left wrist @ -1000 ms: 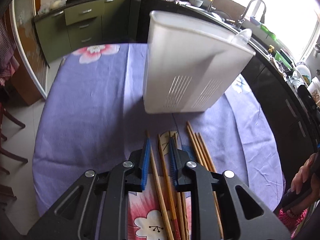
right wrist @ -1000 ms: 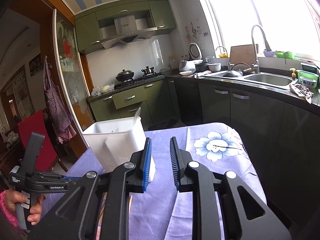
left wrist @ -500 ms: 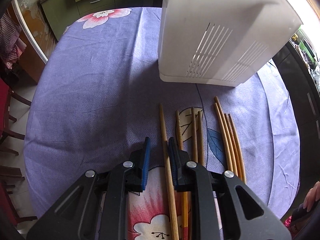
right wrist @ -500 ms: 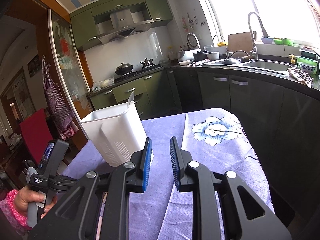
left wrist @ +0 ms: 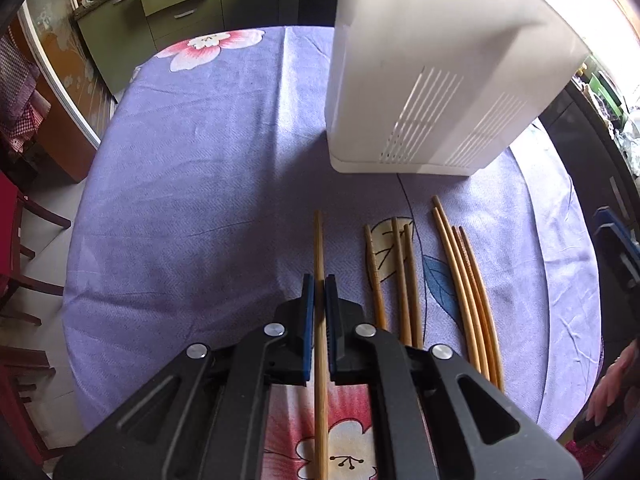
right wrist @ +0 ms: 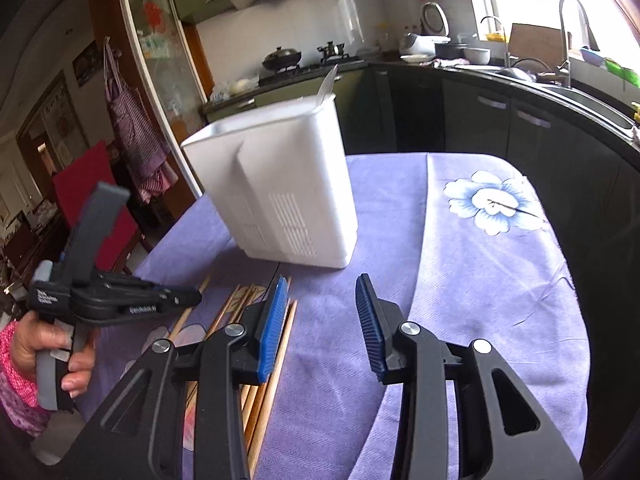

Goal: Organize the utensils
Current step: 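Lower the left gripper onto a wooden chopstick and close on it, then close the right gripper on a wooden chopstick while the left gripper holds its chopstick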

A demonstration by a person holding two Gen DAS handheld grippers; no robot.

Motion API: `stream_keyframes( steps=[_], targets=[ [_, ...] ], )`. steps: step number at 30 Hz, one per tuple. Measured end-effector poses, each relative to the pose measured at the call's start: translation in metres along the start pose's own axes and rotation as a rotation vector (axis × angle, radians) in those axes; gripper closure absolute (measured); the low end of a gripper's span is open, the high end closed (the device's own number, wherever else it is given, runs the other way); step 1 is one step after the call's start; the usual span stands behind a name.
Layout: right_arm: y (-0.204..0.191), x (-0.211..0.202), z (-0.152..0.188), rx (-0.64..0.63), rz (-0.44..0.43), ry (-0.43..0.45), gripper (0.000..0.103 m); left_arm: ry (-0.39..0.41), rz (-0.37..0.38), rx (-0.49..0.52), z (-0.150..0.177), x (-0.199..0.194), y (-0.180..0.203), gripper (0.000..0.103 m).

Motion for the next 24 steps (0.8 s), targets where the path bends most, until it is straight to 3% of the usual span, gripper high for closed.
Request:
stream_keyframes(
  steps=[5, 10, 19, 21, 24],
  targets=[
    [-0.011, 0.044, 0.027, -0.068, 0.051, -0.151, 0.067, 0.119, 0.025, -0.031, -0.011, -0.039, -0.014, 0.098],
    [-0.011, 0.066, 0.038, -0.086, 0.083, -0.192, 0.067, 0.22, 0.036, -0.034, -0.014, -0.072, -0.017, 0.098],
    [-0.011, 0.084, 0.046, -0.135, 0.141, -0.246, 0.067, 0.264, 0.071, -0.007, -0.013, -0.088, -0.009, 0.098],
    [-0.003, 0.08, 0.043, -0.147, 0.197, -0.246, 0.067, 0.267, 0.075, -0.006, -0.012, -0.09, -0.01, 0.098],
    [-0.002, 0.074, 0.039, -0.088, 0.156, -0.243, 0.067, 0.266, 0.078, -0.007, -0.011, -0.09, -0.012, 0.098]
  ],
)
Point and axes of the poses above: each gripper's, at about its wrist camera, not at the fingertips, and x roughly the way its jaws point, y to its right, z to its underside, the point moved 9 cm from there along x, roughly the way its jaws point, and after that the axes turned 6 degrees about -z, right-handed, at the moved point
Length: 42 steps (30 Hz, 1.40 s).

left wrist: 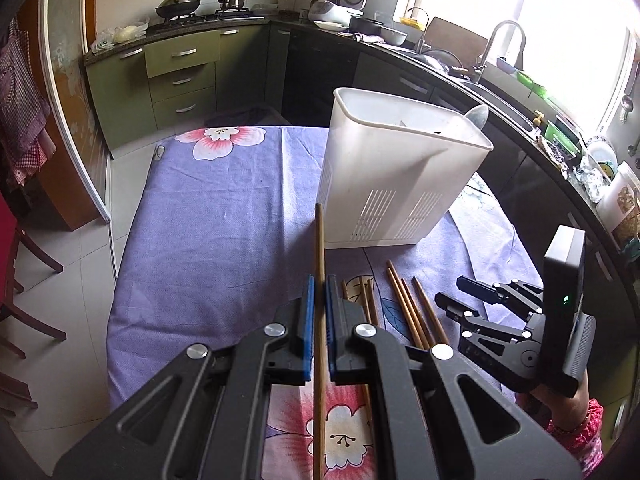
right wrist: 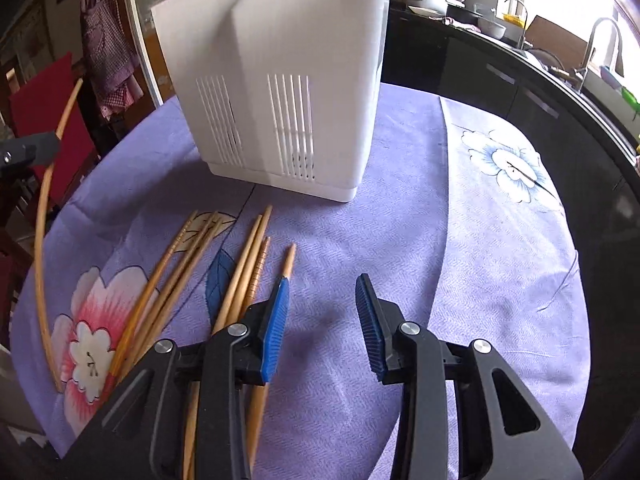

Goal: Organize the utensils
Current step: 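Close the right gripper on a wooden chopstick while the left gripper holds its chopstick, then lift both chopsticks over the white holder and open both grippers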

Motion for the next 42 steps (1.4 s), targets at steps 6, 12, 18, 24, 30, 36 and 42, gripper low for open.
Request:
stream_keyframes(
  steps=[6, 12, 18, 24, 30, 36, 42],
  targets=[
    [-0.017, 0.014, 0.008, -0.055, 0.031, -0.095, 0.077, 0.002, 0.003, -0.002, 0.0, 0.0, -0.002, 0.098],
    [-0.023, 0.019, 0.006, -0.059, 0.03, -0.151, 0.084, 0.003, 0.007, 0.002, 0.001, -0.002, -0.001, 0.098],
    [-0.028, 0.017, 0.006, -0.046, 0.007, -0.177, 0.095, 0.015, 0.012, 0.013, 0.001, -0.008, 0.001, 0.098],
    [-0.029, -0.011, -0.01, 0.008, -0.048, -0.083, 0.096, 0.024, 0.013, 0.022, 0.002, -0.014, 0.0, 0.098],
    [-0.032, -0.084, -0.035, 0.022, -0.091, 0.118, 0.096, 0.054, 0.016, 0.024, -0.002, -0.026, -0.001, 0.098],
    [-0.037, -0.146, -0.039, 0.025, -0.102, 0.256, 0.096, 0.096, 0.014, 0.034, -0.006, -0.045, -0.002, 0.098],
    [-0.037, -0.185, -0.03, 0.022, -0.106, 0.315, 0.096, 0.126, 0.01, 0.043, -0.009, -0.06, -0.002, 0.098]
  ],
)
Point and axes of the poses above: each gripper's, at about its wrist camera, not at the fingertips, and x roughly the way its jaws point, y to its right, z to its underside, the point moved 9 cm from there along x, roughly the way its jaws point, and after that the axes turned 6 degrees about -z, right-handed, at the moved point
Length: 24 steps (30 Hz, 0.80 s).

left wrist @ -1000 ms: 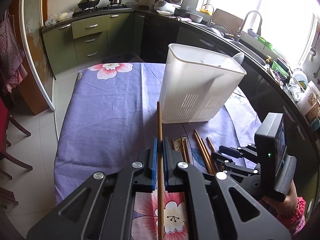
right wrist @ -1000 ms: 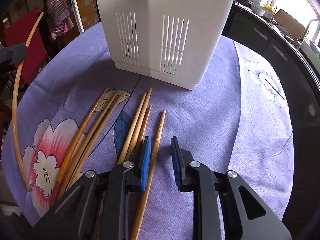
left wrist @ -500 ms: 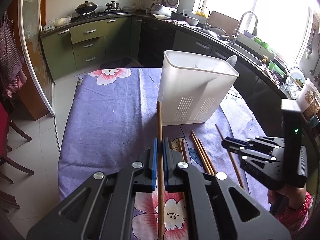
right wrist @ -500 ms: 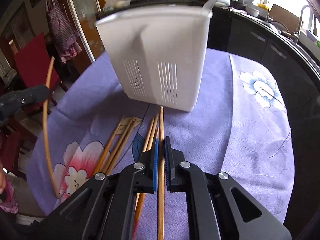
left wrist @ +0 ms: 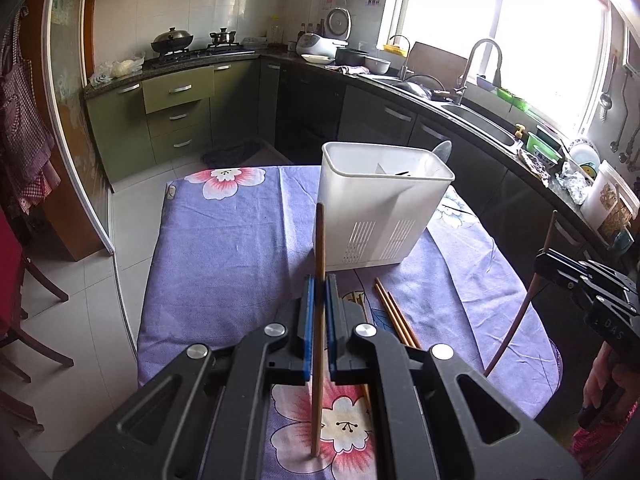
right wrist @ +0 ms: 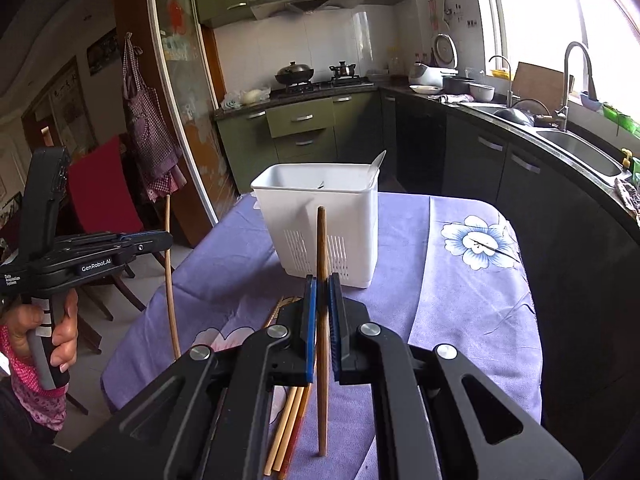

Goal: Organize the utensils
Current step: 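Lift both chopsticks over the white holder and open both grippers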

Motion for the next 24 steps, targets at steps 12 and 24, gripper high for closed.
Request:
stream_keyframes(
  steps=[12, 24],
  targets=[
    [-0.002, -0.017, -0.005, 0.002, -0.017, 0.048, 0.096, 0.033, 0.013, 0.017, -0.007, -0.018, 0.005, 0.098],
    [-0.01, -0.019, -0.022, -0.017, -0.02, 0.076, 0.096, 0.055, 0.029, 0.023, -0.02, -0.024, 0.01, 0.098]
  ],
)
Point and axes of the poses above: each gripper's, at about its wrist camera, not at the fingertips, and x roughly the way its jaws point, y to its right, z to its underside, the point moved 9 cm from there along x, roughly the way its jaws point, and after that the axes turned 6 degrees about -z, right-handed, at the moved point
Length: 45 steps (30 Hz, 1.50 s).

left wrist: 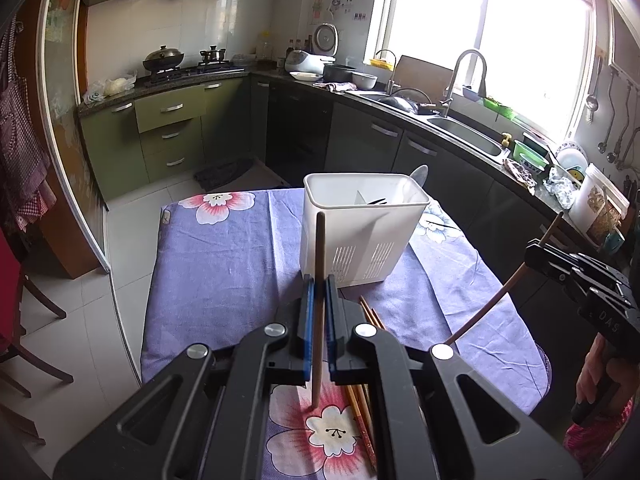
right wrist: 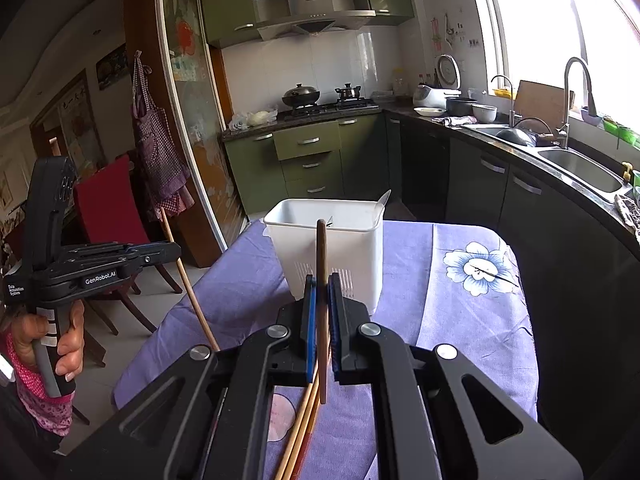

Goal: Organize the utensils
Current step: 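Lift both chopsticks over the white holder and open both grippers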

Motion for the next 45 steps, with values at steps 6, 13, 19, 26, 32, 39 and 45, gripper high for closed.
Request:
stream_keyframes(
  steps=[6, 13, 19, 26, 32, 39, 45],
  targets=[
    [-0.006, -0.004, -0.019, -0.013, -0.016, 0.004, 0.096, 0.033, 0.009, 0.022, -0.026, -0.012, 0.008, 0.098],
    [-0.011, -0.015, -0.068, -0.03, -0.035, 0.042, 0.096, 0.088, 0.034, 0.056, -0.071, -0.034, 0.026, 0.098],
    [-0.013, -0.025, -0.123, -0.045, -0.038, 0.1, 0.096, 0.152, 0.068, 0.064, -0.114, -0.053, 0.039, 0.098],
    [-0.002, -0.03, -0.19, -0.053, -0.013, 0.214, 0.096, 0.273, 0.047, 0.057, -0.17, -0.068, 0.044, 0.098],
    [0.025, 0.003, -0.218, -0.021, 0.021, 0.23, 0.096, 0.285, 0.004, 0.04, -0.195, -0.031, 0.04, 0.098],
    [0.059, 0.06, -0.187, 0.037, 0.038, 0.123, 0.096, 0.164, -0.035, 0.028, -0.168, 0.035, 0.023, 0.098],
    [0.072, 0.088, -0.153, 0.064, 0.026, 0.052, 0.096, 0.089, -0.026, 0.023, -0.143, 0.054, 0.013, 0.097]
  ],
)
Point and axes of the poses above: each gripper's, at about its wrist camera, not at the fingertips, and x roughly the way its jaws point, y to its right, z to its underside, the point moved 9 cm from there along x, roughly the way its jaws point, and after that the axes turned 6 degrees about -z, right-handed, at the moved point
